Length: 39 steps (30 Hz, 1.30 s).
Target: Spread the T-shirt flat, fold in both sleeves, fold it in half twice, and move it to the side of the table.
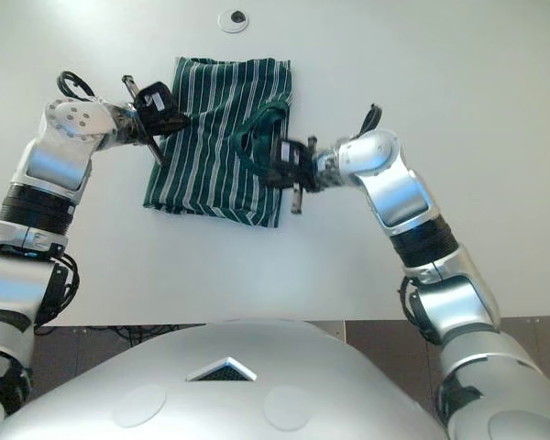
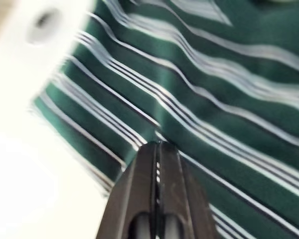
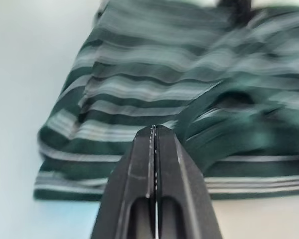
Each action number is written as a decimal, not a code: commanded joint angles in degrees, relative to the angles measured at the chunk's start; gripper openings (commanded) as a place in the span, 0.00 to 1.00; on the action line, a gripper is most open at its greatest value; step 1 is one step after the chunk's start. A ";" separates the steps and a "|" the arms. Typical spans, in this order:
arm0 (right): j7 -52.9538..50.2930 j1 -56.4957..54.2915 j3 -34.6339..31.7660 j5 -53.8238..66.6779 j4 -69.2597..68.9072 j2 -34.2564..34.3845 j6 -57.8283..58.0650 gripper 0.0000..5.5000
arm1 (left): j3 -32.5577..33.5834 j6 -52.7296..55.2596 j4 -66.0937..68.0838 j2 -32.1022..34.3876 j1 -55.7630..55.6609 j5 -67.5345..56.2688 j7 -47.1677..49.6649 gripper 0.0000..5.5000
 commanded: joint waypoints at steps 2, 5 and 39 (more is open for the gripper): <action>-6.76 3.24 -10.53 1.53 -2.80 -3.58 -1.36 0.07 | 8.59 -1.22 -14.66 5.98 13.67 -4.77 -1.66 0.07; -3.98 12.06 -9.63 -1.65 -8.50 -10.76 -11.54 0.18 | 10.69 -8.54 -21.22 12.84 23.84 0.30 -0.45 0.16; -0.01 12.32 9.27 -16.15 3.38 -12.94 -37.87 0.00 | -3.18 -21.82 -29.51 22.34 27.22 6.98 -21.59 0.03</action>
